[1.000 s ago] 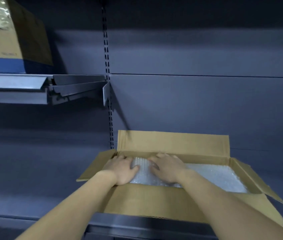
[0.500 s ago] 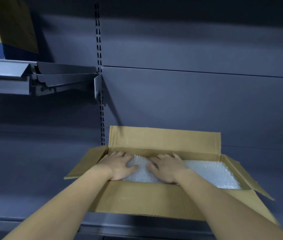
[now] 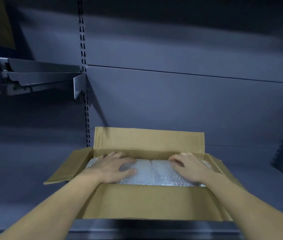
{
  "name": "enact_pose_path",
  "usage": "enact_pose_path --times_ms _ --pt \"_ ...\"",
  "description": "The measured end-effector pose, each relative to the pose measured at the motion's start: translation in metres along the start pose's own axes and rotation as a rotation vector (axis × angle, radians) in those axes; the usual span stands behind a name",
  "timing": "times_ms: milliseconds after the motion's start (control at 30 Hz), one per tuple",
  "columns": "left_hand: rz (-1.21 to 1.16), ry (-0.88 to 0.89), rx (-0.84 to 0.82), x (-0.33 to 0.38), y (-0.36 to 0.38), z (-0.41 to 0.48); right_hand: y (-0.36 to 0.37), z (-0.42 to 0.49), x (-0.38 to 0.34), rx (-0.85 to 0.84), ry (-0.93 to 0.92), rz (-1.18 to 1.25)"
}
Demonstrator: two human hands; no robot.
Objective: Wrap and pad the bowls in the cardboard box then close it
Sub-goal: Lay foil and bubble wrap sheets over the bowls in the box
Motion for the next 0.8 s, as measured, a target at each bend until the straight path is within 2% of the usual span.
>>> enact_pose_path --times_ms 133,267,600,700,800 --pt "-0.002 0.026 -0.037 0.001 0.004 0.001 0.018 -0.006 -0.001 -0.183 0.076 -0.018" --pt "0.01 0.05 -0.064 0.0 0.006 0.003 0.026 -0.005 -0.003 -0.282 0.078 -0.058" --pt "0.009 0.06 -0.087 -0.001 0.009 0.007 0.026 -0.007 -0.009 -0.307 0.06 -0.046" --pt "-0.037 0.028 0.015 -0.003 -0.001 0.002 0.016 -0.009 -0.01 -0.229 0.066 -0.003" --pt "0.037 -0.001 0.111 -0.005 -0.008 0.0 0.004 -0.012 -0.005 -0.193 0.093 -0.054"
Point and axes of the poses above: each hand's wrist, its own z-axis towards the middle knuckle, its own y-axis out of the palm, x = y × z, the point moved 7 cm from there along z, towards the middle knuckle, and after that the axes turned 9 degrees about z, right-handed, at the moved point
